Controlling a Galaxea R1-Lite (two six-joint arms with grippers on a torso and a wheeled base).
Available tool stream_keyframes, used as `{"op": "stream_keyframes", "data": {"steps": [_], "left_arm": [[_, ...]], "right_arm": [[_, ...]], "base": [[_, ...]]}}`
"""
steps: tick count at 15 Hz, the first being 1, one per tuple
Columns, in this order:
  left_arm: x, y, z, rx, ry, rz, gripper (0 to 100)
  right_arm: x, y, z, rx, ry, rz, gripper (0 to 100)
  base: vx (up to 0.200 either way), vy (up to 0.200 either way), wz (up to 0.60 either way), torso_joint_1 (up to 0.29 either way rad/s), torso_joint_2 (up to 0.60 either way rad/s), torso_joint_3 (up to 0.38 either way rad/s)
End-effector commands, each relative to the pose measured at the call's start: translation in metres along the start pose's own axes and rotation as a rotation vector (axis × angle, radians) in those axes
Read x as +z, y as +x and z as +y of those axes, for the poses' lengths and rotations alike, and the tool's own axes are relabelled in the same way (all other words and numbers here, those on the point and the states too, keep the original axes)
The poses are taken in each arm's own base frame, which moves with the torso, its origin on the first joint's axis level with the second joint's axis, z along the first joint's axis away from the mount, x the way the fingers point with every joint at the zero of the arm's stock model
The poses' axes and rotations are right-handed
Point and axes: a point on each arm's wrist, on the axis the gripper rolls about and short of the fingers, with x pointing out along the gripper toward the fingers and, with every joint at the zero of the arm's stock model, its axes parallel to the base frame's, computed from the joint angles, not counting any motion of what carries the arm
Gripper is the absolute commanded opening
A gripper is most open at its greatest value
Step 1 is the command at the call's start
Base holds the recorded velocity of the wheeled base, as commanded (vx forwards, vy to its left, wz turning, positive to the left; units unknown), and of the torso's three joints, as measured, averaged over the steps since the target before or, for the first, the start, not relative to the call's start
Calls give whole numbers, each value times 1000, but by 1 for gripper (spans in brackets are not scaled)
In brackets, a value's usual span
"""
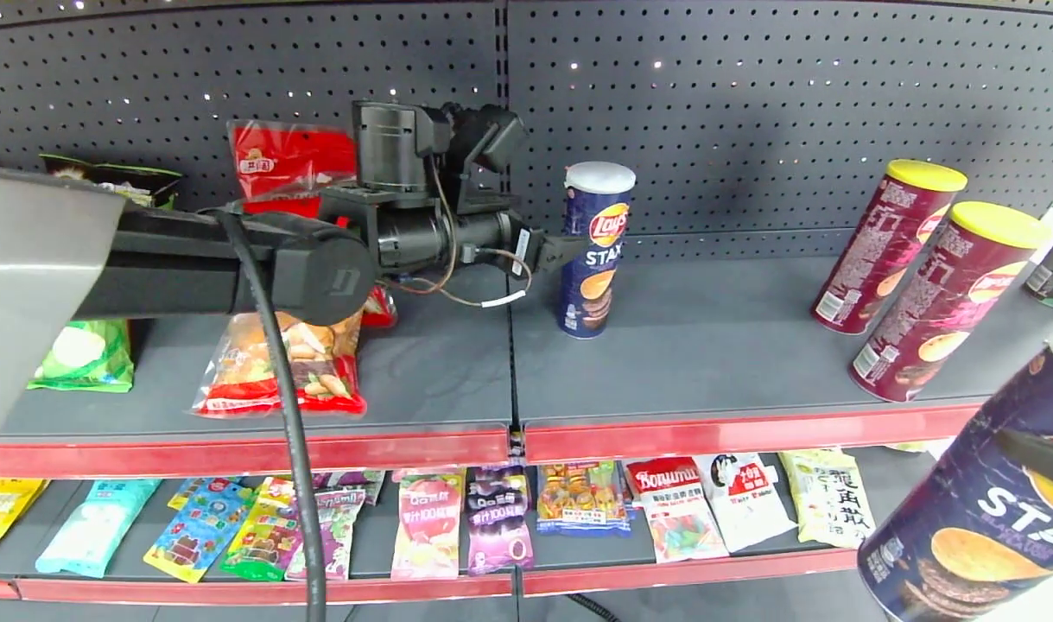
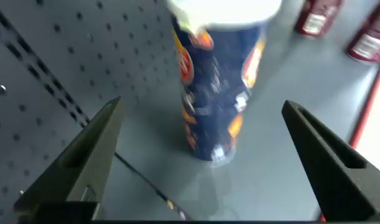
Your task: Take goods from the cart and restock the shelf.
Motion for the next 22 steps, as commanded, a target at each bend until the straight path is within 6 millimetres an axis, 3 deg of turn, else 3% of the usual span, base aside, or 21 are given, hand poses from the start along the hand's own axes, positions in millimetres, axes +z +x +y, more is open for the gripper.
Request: {"op": "stream_keyframes", "data": {"steps": [1,10,22], "left_arm": [[-2,14,-1,-7,3,-12,100],[-7,43,-4,-10,10,-38,100],[-15,62,-6,-21,8,-44,100]], "right_arm": [[0,-2,1,-2,-3,-8,0],[0,-4,1,-9,-4,-11,0],[-1,-4,1,-9,0,-6,0]], "base": [[0,0,0,0,0,0],[0,0,0,0,0,0],[0,0,0,0,0,0]]}}
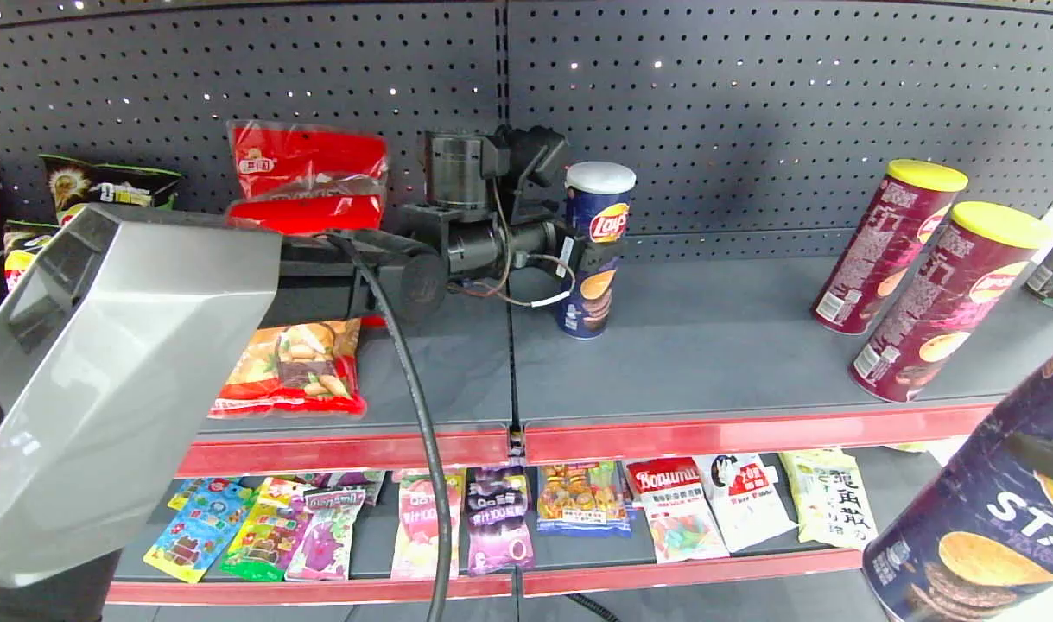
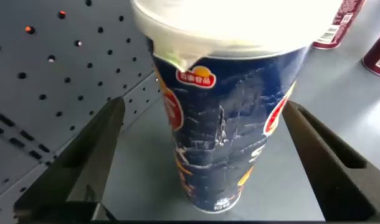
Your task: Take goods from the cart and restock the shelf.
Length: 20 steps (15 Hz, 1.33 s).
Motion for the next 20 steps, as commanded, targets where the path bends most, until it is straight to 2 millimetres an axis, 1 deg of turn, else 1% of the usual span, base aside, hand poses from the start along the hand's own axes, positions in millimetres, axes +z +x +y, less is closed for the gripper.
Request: {"op": "stream_keyframes", "data": {"steps": [1,3,4,9,11,13,14,15,17,19,20], "left_arm": [[0,10,-4,-9,1,-20,100],[-1,14,-7,-15,-2,-23,100],[-2,14,-7,-16,-2,-22,0],[1,11,-8,-29,-9,-11,0],[8,6,-8,-52,-21,-26,0],[27,-9,-11,-121,-38,-41,0],[31,-18,-12,-155,-44,-29,0],[33,-27,-15,-177,-50,-13,0],[30,-40,-20,-203,-56,16,0],[25,-49,-28,-245,-64,41,0],[25,-49,-28,-245,-64,41,0]], "right_arm": [[0,0,0,-1,0,0,0],[0,0,-1,-7,0,-1,0],[1,0,-1,-10,0,-2,0],[0,0,-1,-11,2,1,0],[1,0,-1,-12,1,-2,0],[1,0,-1,-12,1,-2,0],[1,0,-1,-12,1,-2,0],[1,0,-1,-11,1,0,0],[0,1,-1,-8,2,2,0],[0,2,-2,-7,4,6,0],[0,2,-2,-7,4,6,0]], "base": [[0,0,0,0,0,0],[0,0,0,0,0,0],[0,0,0,0,0,0],[0,0,0,0,0,0],[0,0,0,0,0,0],[0,0,0,0,0,0],[0,0,0,0,0,0],[0,0,0,0,0,0],[0,0,0,0,0,0],[0,0,0,0,0,0],[0,0,0,0,0,0]]}}
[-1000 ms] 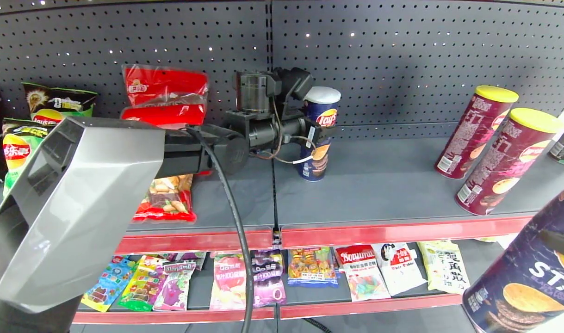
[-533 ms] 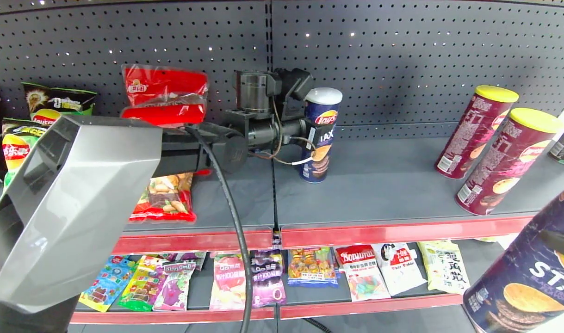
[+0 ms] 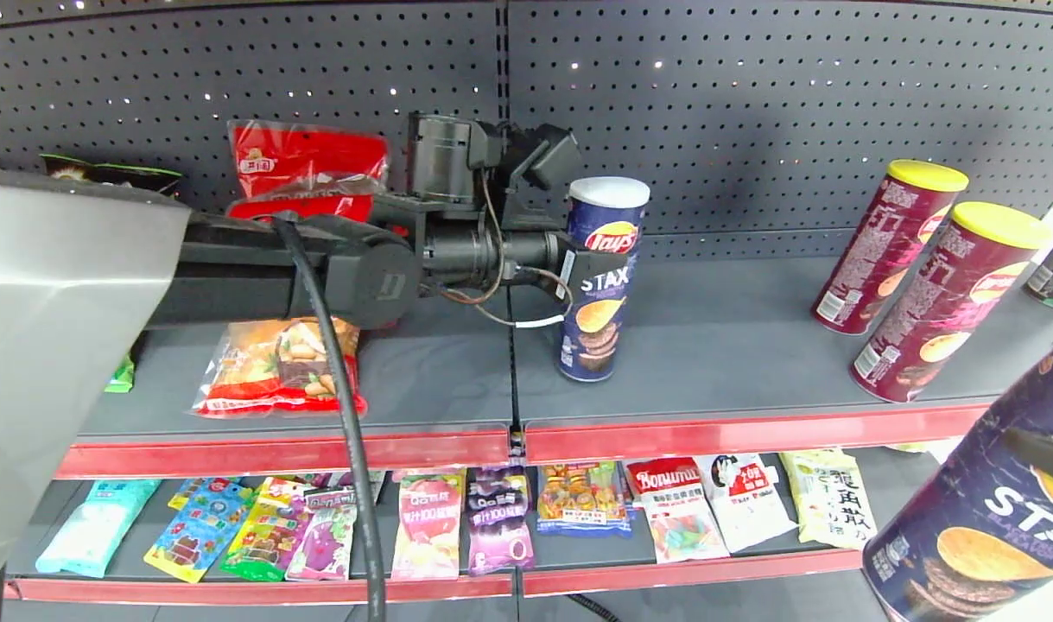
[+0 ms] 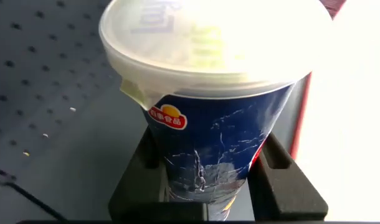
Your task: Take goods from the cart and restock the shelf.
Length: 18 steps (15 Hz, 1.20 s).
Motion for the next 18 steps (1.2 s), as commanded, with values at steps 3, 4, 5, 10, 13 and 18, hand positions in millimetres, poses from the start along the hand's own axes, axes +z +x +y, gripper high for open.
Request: {"op": "stream_keyframes", "data": {"steps": [3,4,5,10,13,18], "left_arm": [[-3,-14,-11,-17,22,0,0],[-5,-15,-14,-31,22,-2,0],[-7,-15,-15,-41,29,-4,0],[-20,-22,-21,-83,61,-15,0],[-23,-31,-26,-102,51,-3,0],[-33,-34,-26,-101,46,6,0]], "right_arm": [[0,1,0,1,1,3,0],[0,1,0,1,1,3,0],[0,1,0,1,0,2,0],[0,1,0,2,1,5,0],[-1,2,-1,2,3,7,0],[-1,2,0,4,3,9,0]], "base": [[0,0,0,0,0,0],[0,0,0,0,0,0],[0,0,0,0,0,0],[0,0,0,0,0,0],[0,0,0,0,0,0],[0,0,0,0,0,0]]}}
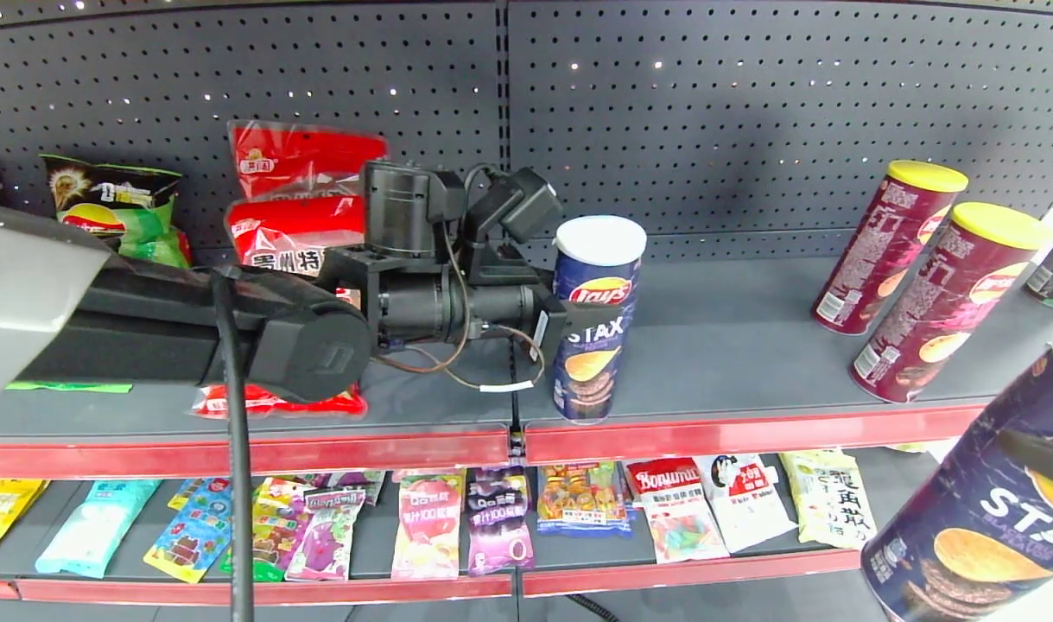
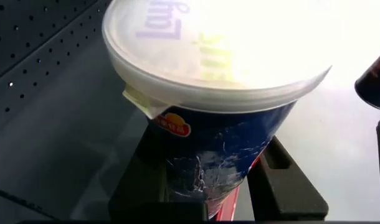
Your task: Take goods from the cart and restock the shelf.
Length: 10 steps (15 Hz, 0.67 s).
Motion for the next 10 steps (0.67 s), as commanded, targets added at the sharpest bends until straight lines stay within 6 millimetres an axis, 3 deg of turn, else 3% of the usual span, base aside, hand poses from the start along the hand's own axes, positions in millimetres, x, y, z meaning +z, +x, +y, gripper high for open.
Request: {"op": "stream_keyframes", "data": {"steps": [1,4,5,10], "left_arm": [[-4,1,1,3,-3,5,0],[-5,4,4,7,9,-15,0],[-5,5,4,8,10,-18,100],[-6,3,3,20,9,-16,100]], "right_arm": [[0,0,0,1,0,0,0],[0,0,0,3,0,2,0],[0,0,0,3,0,2,0],[1,0,0,2,-2,-4,0]], "base": [[0,0,0,0,0,0],[0,0,0,0,0,0],[0,0,0,0,0,0],[0,0,0,0,0,0]]}}
